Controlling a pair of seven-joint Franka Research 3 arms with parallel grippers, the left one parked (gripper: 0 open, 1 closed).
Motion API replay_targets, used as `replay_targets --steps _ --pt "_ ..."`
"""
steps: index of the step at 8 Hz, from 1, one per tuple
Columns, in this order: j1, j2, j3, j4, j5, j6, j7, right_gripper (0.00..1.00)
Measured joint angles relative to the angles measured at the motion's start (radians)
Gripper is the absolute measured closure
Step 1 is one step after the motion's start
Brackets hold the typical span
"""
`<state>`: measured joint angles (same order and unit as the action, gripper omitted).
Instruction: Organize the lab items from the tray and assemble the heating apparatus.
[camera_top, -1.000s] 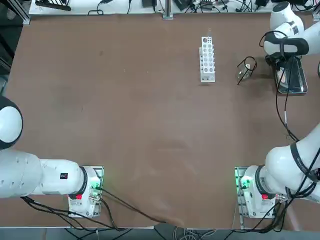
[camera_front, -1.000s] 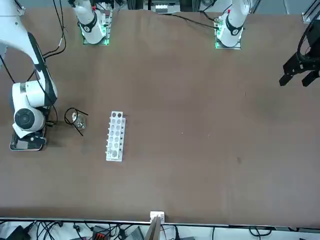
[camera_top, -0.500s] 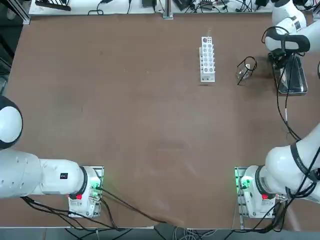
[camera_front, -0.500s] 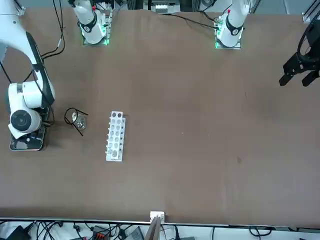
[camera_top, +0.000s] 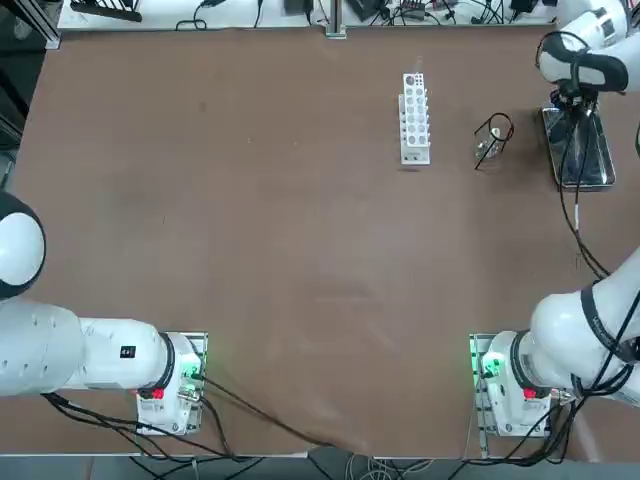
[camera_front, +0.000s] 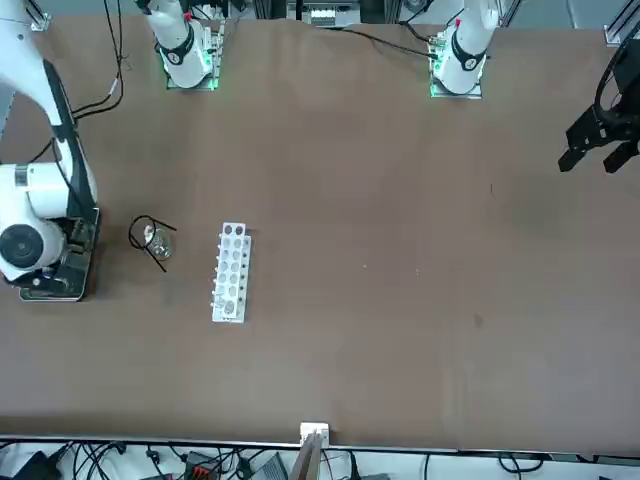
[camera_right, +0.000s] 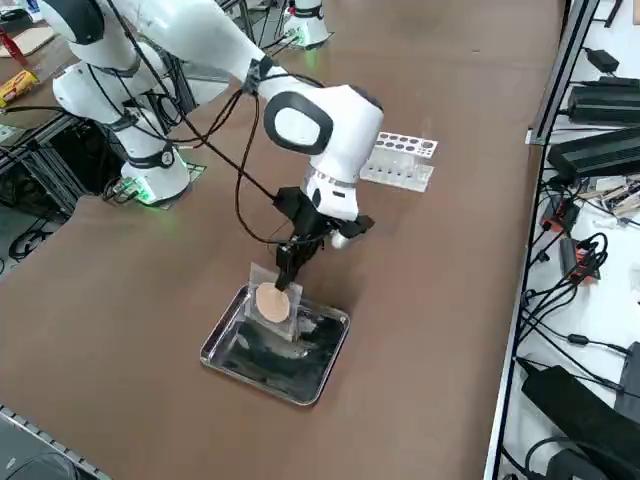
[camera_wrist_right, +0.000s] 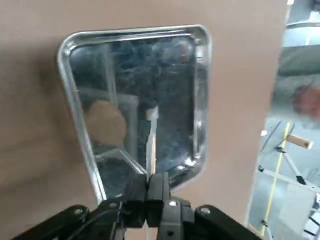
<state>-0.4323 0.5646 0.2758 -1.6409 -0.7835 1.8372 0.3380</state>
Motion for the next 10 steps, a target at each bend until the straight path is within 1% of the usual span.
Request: replay_targets --steps 2,3,6,8,10 --pt "0.029 -0.016 0.004 0.077 0.0 -0.096 -0.052 0.98" --pt "0.063 -0.02 0.007 0.12 -0.01 -0.155 -0.067 0.98" --pt "0.219 -0.024 0.012 0.205 -0.117 -0.318 -0.071 0.98" --pt "0.317 -0.024 0.013 0.24 -0.169 -0.387 -0.07 0.98" --pt "0.408 -0.024 0.013 0.245 -0.249 -0.438 -0.061 0.98"
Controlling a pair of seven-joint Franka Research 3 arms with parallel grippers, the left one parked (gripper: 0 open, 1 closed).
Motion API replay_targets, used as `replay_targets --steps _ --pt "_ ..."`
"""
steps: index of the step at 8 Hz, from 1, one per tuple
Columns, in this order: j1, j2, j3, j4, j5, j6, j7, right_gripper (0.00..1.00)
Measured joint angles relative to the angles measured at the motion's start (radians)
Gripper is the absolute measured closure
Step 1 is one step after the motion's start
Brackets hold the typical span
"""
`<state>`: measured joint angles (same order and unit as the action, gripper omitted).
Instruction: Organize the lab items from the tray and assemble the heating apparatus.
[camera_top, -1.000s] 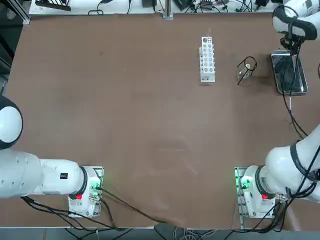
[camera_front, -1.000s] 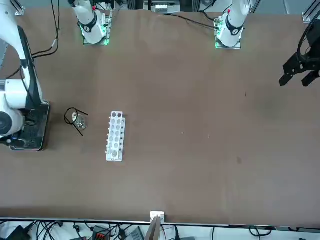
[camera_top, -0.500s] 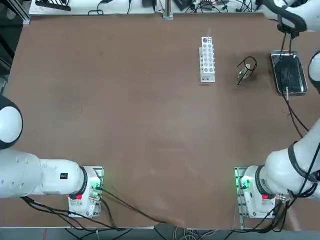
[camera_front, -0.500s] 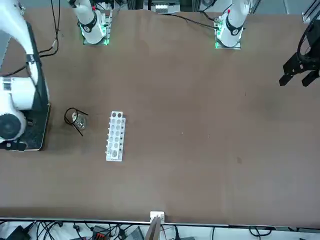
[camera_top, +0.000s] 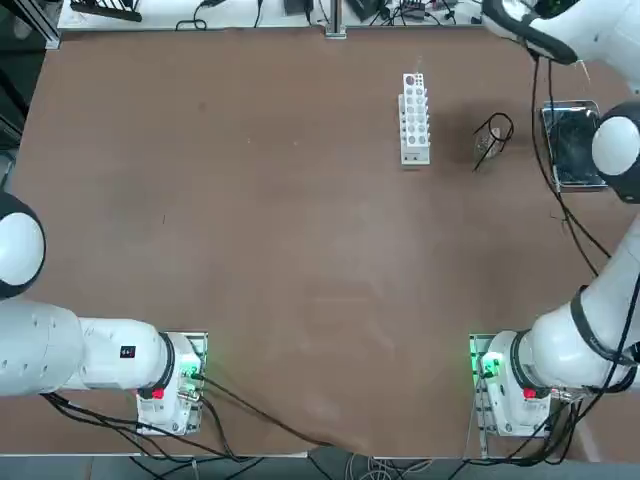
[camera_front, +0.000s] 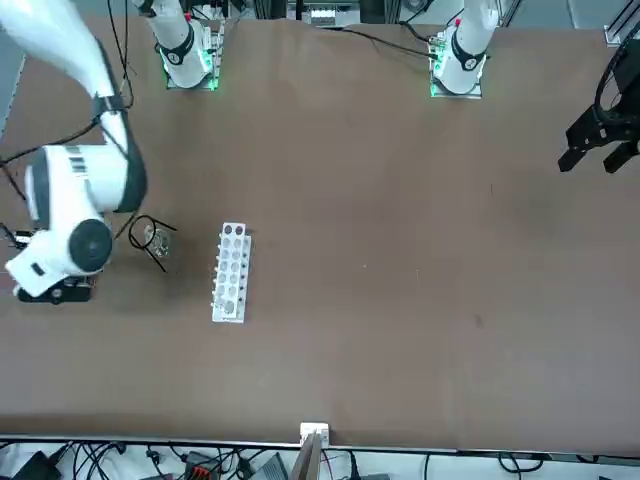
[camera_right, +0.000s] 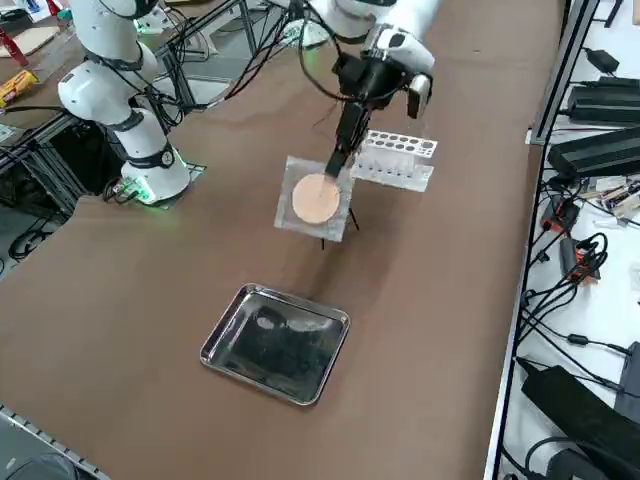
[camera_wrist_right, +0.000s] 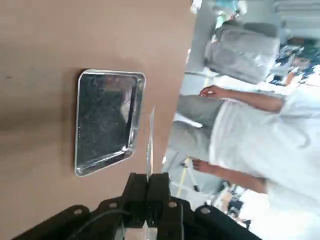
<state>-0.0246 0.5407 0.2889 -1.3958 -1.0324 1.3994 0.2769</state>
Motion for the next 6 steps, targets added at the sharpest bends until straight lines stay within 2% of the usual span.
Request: replay_targets --steps 3,6 --pt "0.146 0.011 -0.001 0.0 -0.047 -0.038 0.073 0.98" --pt "0.257 0.07 -0.002 -0.003 -0.054 -0.082 0.206 0.98"
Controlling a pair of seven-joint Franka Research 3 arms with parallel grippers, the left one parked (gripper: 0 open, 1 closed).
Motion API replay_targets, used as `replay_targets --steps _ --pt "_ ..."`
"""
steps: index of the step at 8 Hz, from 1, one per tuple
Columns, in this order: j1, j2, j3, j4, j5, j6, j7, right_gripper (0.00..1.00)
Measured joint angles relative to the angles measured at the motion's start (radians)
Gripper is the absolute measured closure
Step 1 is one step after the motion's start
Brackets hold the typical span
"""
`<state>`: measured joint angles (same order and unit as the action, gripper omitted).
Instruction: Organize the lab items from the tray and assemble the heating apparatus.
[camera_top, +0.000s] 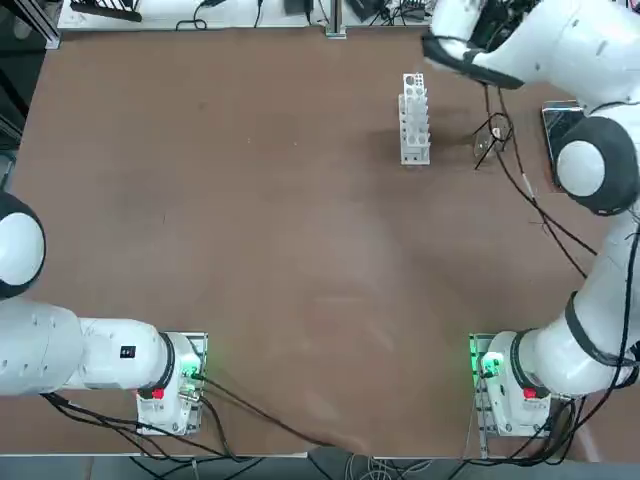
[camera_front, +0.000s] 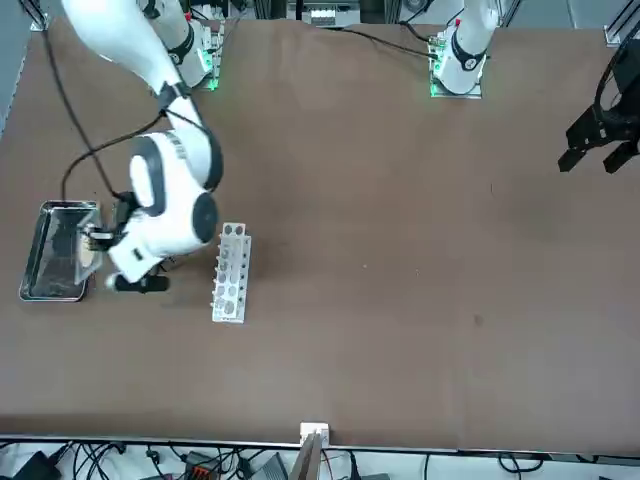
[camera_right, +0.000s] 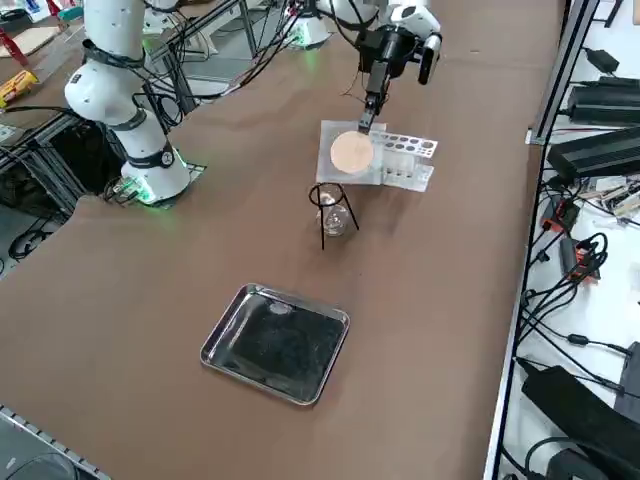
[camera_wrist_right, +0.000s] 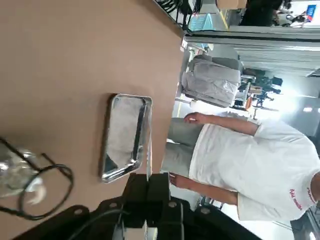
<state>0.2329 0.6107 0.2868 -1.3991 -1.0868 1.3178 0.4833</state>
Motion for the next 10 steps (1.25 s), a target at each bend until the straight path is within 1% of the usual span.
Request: replay_targets --steps 2,4,10 --pt "0.054 0.051 0.0 -0.001 -0.025 -0.051 0.049 0.98" --pt "0.082 0.091 -0.001 -0.003 -0.057 -0.096 0.065 0.98" --pt "0.095 0.155 -0.002 -0.07 -0.06 -0.1 0.282 0.98"
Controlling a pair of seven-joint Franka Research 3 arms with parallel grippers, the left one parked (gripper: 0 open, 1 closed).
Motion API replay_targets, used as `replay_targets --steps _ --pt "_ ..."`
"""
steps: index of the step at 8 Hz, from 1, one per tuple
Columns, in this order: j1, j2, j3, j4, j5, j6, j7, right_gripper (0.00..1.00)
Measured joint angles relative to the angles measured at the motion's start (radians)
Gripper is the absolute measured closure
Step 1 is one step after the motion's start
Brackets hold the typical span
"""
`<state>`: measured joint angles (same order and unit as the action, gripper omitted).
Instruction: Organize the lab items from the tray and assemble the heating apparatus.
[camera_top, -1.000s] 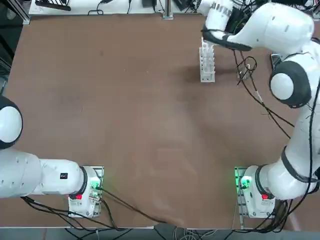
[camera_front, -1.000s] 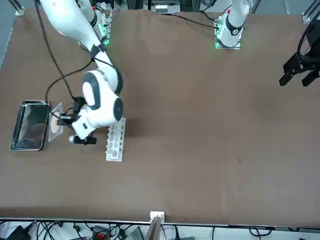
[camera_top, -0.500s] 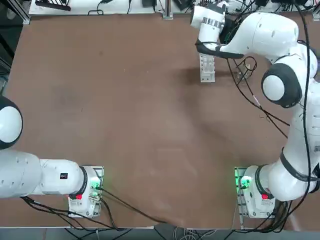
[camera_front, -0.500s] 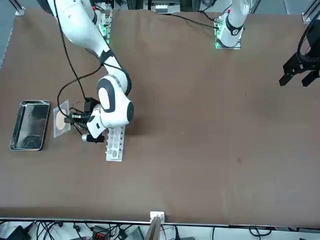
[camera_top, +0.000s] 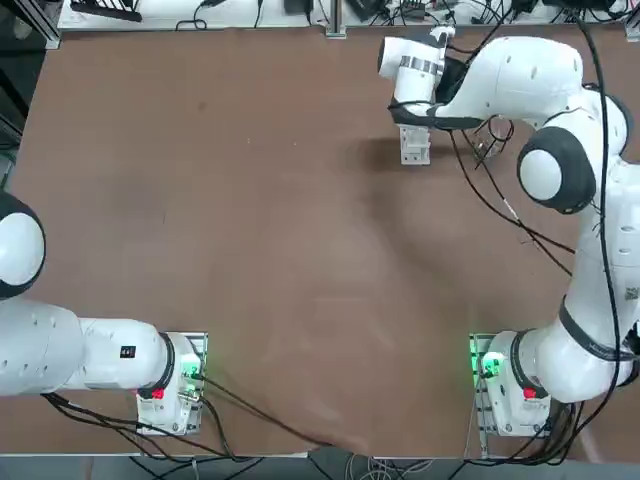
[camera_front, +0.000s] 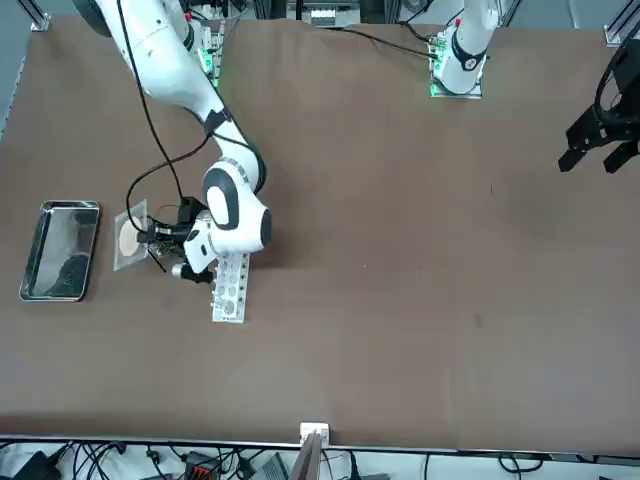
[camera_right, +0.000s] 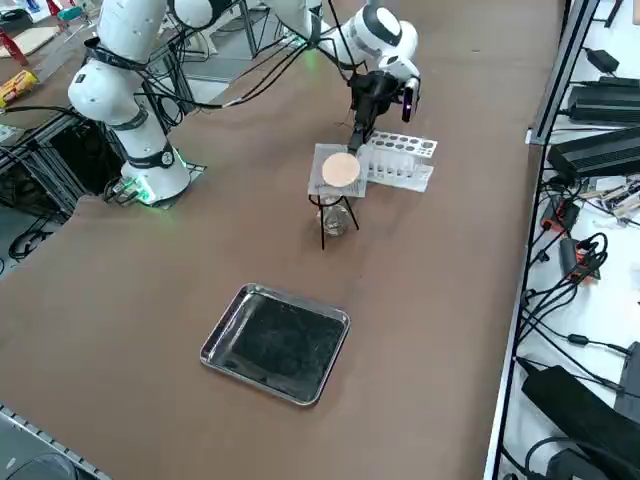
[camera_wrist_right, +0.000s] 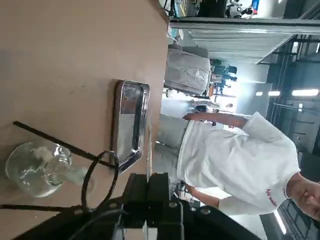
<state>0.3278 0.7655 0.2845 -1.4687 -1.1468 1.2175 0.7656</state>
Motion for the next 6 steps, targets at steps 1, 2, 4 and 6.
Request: replay_targets --steps 1,2,4,6 --pt "0.003 0.012 0.0 -0.005 0.0 0.0 0.024 0.98" --pt "0.006 0.024 0.0 -0.015 0.0 0.0 0.049 0.98" --pt "0.01 0.039 0.0 -0.041 0.0 0.0 0.09 0.98" --pt "0.01 0.04 -0.002 -0.048 -0.001 -0.003 0.093 0.97"
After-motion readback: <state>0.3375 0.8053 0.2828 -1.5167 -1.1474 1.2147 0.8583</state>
